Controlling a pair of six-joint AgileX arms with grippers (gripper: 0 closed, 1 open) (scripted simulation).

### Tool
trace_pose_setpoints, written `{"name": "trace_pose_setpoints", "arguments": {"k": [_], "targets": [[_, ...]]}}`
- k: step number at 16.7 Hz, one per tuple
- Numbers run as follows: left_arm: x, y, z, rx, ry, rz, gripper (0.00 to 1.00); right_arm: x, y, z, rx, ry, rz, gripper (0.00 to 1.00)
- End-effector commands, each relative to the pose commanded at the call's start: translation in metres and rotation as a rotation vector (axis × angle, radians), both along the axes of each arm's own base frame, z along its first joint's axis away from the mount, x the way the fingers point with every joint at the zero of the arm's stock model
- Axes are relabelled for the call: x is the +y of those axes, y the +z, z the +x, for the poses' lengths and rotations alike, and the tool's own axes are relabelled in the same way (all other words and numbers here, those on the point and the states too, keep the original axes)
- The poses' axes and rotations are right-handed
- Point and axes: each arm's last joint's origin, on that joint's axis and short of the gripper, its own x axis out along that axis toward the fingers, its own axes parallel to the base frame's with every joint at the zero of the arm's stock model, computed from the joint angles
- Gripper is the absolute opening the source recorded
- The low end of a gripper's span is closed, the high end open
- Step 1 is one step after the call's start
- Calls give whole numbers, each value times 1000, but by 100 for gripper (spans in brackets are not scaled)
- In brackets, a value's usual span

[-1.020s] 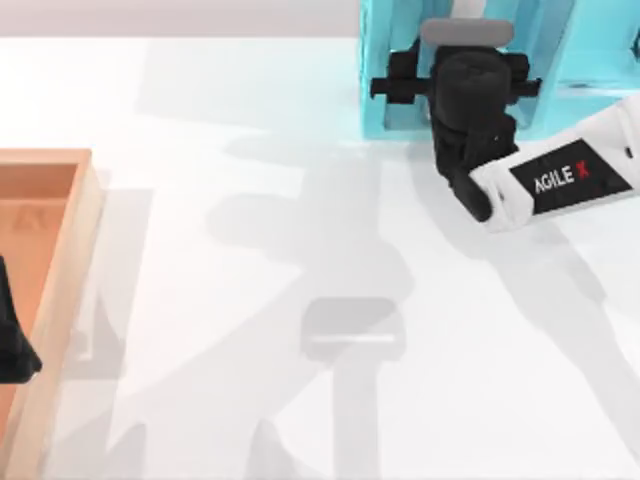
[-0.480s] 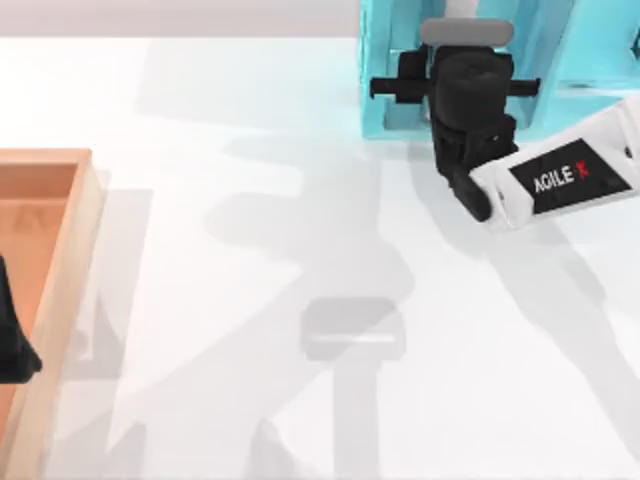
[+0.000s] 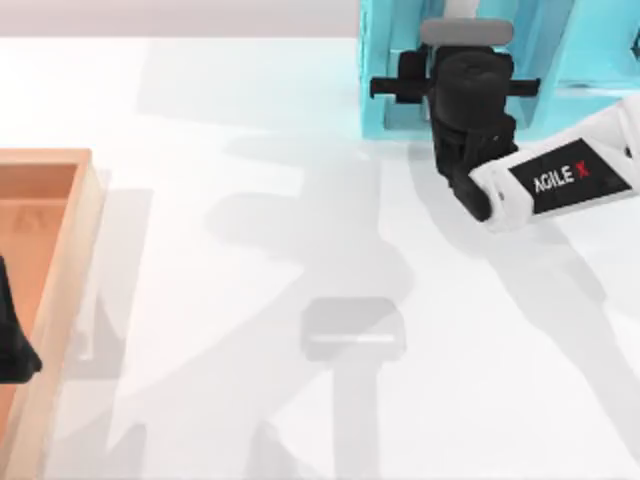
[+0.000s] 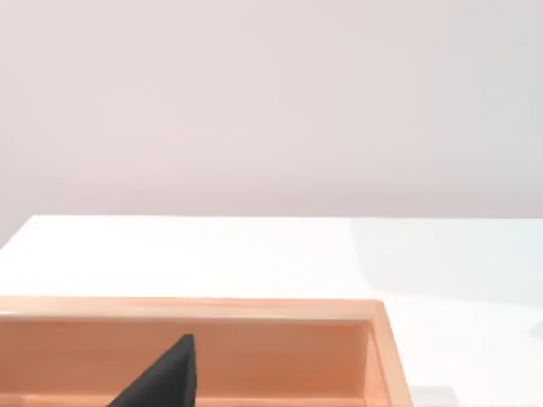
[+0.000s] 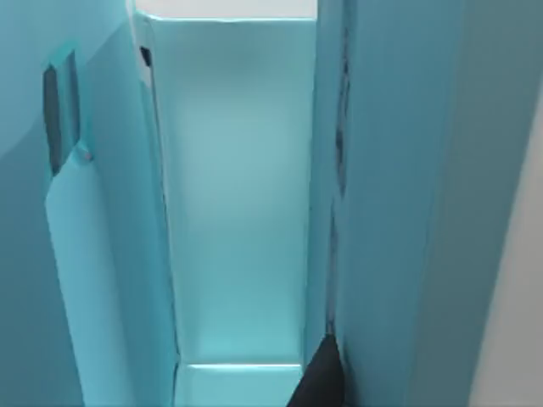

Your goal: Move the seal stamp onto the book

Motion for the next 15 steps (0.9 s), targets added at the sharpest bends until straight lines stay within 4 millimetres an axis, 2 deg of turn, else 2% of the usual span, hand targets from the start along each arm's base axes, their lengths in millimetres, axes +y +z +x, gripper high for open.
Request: {"name": "trace_pose_setpoints", "arguments": {"k": [2,4,7,9,12,15], "targets": [[0,0,0,0,0,0,100,1,4,-2,1,0,-1,0],[0,0,0,0,0,0,100,6,18,-11,9,0,-8,0],[0,0,0,0,0,0,100,15,61,-37,17,-5,-18,0],[0,0,0,0,0,0,100,19,103,-65,4,-6,-13,0],[0,0,0,0,0,0,100,16,164,-119,-25,-6,7,0],[0,0,0,0,0,0,100,8,192,-167,-20,-3,10,0]]}}
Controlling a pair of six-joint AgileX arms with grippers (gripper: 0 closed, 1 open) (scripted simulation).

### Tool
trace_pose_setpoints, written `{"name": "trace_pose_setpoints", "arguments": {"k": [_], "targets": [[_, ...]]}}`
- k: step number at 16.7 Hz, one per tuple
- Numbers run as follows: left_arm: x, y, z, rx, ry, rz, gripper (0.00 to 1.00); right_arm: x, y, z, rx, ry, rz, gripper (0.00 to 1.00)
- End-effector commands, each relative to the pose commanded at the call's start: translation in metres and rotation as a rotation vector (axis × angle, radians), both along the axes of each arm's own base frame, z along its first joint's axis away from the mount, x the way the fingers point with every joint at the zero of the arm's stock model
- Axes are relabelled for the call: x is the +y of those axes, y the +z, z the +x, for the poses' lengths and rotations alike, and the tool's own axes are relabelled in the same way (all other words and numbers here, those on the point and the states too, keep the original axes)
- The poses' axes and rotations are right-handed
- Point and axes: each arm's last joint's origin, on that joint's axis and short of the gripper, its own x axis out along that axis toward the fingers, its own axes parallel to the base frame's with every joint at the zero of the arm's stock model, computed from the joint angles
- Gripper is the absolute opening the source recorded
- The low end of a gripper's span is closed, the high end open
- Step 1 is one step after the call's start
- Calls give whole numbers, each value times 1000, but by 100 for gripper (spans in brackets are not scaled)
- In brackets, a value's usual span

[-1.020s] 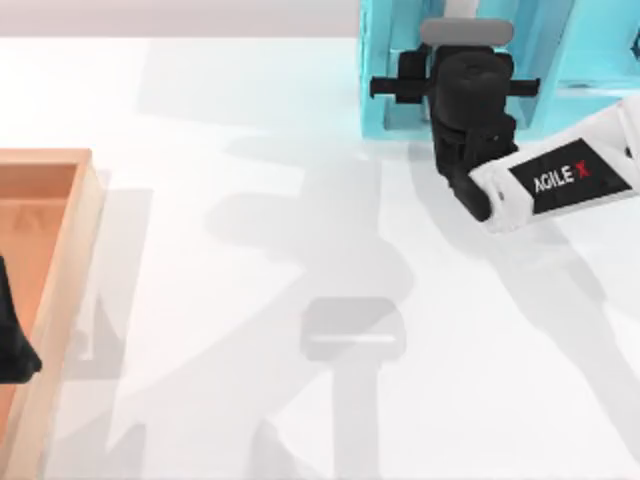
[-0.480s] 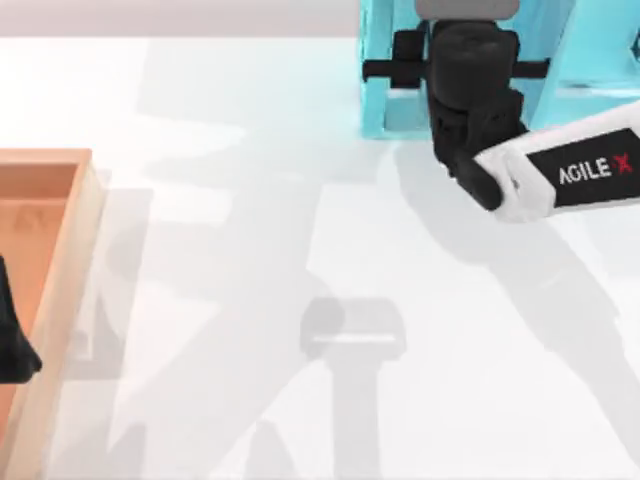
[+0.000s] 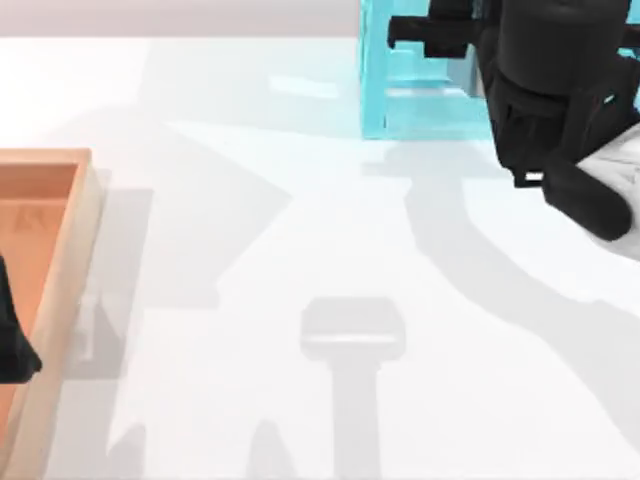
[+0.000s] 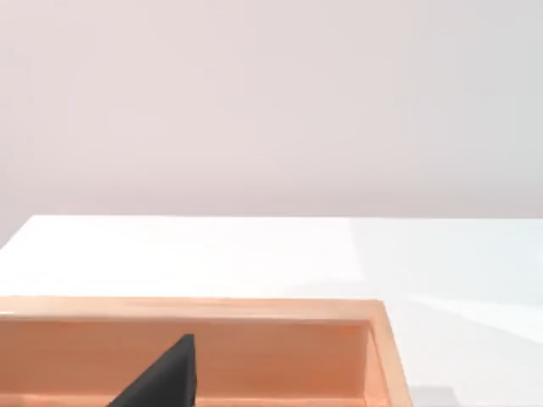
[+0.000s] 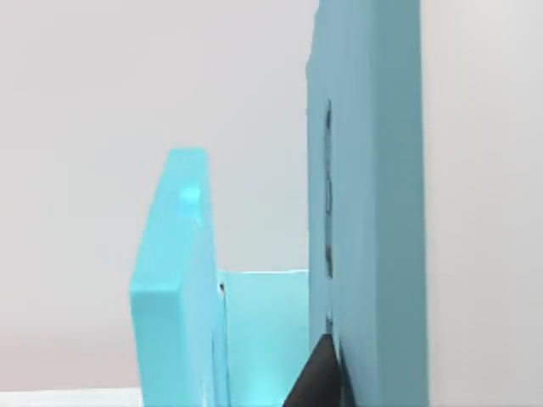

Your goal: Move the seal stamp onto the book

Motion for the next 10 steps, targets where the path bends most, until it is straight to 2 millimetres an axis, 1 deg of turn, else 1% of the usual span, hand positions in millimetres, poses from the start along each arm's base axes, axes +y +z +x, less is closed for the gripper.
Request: {"name": "trace_pose_setpoints", "arguments": {"k": [2,4,8,10], "targets": [[0,0,0,0,0,0,100,-4,6,-21,11,2,-5,0],[0,0,0,0,0,0,100,-6,8,-32,19,3,-10,0],[0,0,0,0,0,0,100,-7,6,-31,24,0,-12,0],[0,0,0,0,0,0,100,-4,4,-30,27,3,-28,0]]}}
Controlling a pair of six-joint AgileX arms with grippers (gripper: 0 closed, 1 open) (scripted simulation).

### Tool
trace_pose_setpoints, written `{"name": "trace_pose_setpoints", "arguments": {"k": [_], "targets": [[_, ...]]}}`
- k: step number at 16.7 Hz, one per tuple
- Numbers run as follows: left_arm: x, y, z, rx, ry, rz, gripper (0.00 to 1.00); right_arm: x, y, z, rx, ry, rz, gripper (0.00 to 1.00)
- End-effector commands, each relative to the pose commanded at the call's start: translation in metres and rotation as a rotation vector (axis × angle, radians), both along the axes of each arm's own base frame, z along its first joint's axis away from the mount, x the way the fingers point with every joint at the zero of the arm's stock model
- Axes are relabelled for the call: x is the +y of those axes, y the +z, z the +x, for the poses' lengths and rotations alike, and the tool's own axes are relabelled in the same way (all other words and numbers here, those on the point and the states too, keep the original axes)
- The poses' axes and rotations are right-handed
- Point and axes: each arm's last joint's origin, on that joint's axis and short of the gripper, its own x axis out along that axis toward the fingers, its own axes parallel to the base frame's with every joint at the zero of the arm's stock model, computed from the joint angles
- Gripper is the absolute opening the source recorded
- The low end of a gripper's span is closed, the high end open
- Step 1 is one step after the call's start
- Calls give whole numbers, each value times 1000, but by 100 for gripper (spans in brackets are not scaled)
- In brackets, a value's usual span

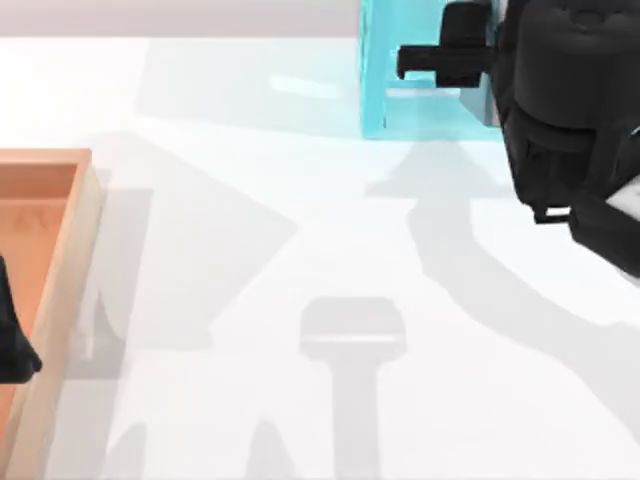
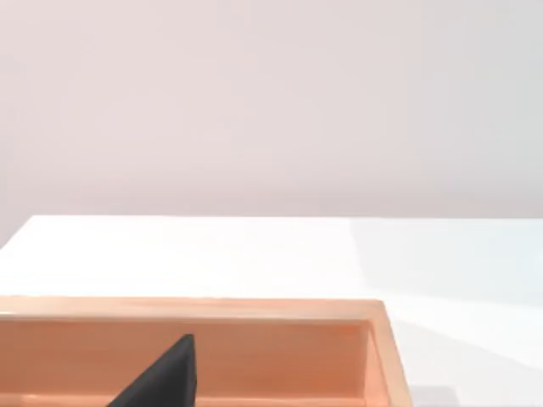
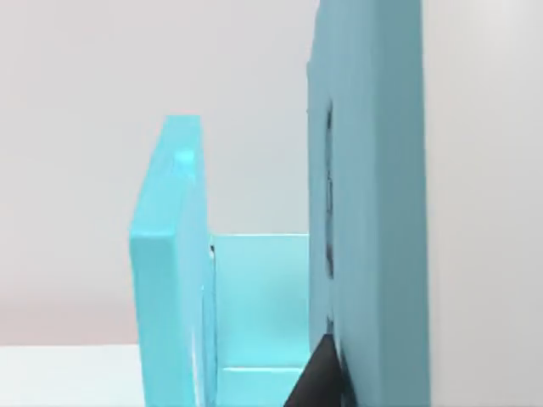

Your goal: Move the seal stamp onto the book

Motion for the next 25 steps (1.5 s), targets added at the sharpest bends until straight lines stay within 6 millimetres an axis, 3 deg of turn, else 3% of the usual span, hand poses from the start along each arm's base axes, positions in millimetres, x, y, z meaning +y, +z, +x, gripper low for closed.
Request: {"name": "trace_pose_setpoints", "arguments": {"k": [3,7,12,15,19,25], "targets": [[0,0,0,0,0,0,100,20,-13,2,29,22,-127,0],[0,0,0,0,0,0,100,66,-48,-2,87,102,-477,0],[0,0,0,0,0,0,100,131,-100,-28,108,266,-1061,0],[0,0,0,0,0,0,100,159,-124,-48,87,348,-1322,0],[0,0,0,0,0,0,100,178,-140,-65,57,403,-1494,0],[0,0,0,0,0,0,100,177,-143,-66,61,409,-1506,0]]}}
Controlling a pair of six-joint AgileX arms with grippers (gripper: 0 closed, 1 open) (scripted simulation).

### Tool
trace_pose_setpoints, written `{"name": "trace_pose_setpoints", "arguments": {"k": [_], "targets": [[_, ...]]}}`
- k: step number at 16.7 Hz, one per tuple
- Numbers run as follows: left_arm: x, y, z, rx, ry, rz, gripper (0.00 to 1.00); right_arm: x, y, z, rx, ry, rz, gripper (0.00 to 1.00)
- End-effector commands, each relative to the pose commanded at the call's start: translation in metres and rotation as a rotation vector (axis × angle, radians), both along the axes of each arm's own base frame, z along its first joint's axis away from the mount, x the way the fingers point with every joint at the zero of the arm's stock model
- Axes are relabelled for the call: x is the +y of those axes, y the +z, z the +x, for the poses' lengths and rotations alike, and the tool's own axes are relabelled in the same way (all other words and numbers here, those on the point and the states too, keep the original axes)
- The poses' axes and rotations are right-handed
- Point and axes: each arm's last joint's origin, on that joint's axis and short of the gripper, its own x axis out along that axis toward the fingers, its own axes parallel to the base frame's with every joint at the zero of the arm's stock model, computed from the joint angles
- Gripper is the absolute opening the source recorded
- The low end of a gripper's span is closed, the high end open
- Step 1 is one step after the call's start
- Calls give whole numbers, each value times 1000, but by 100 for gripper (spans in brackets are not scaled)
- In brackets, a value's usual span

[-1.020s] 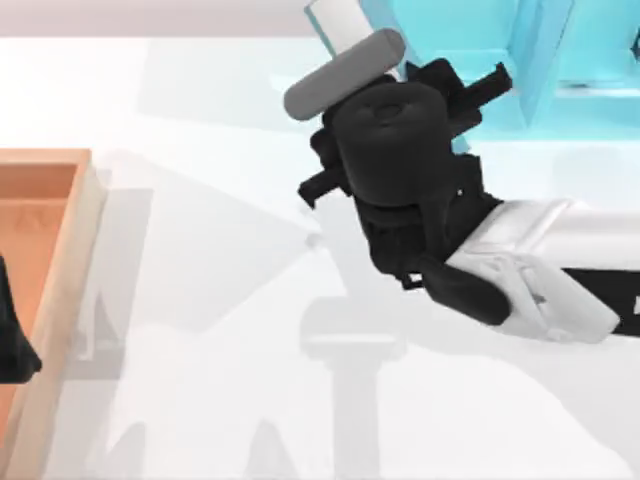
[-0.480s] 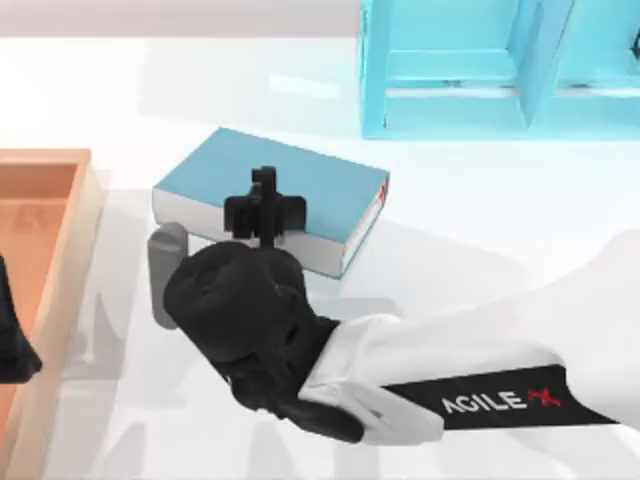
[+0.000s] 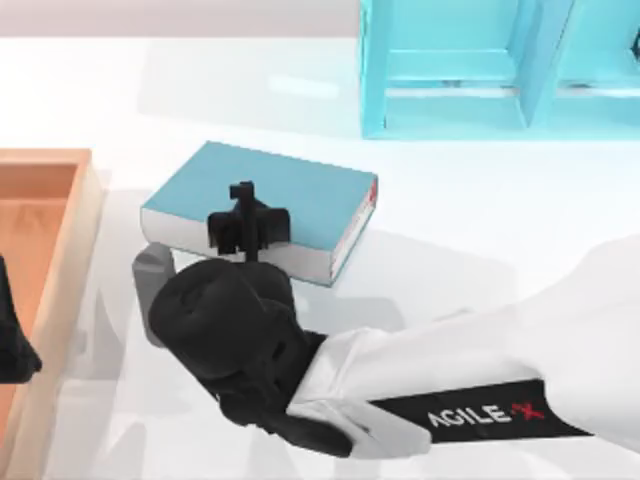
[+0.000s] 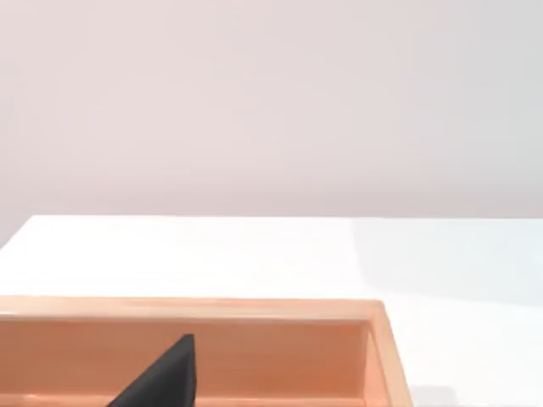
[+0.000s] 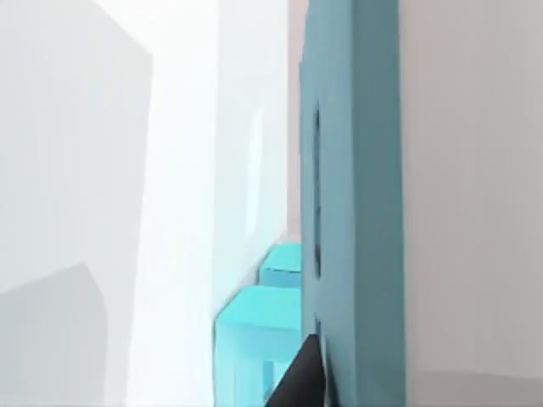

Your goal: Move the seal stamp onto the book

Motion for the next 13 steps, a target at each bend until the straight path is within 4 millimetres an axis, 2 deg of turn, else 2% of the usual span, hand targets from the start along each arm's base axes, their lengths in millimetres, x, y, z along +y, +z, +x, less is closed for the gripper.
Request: {"name": "trace_pose_setpoints", "arguments": {"k": [6,13], "targets": [[0,0,0,0,0,0,100,2,3,-5,-6,3,1,0],[0,0,0,0,0,0,100,2,-23,-4,-1,0,-3,0]]}}
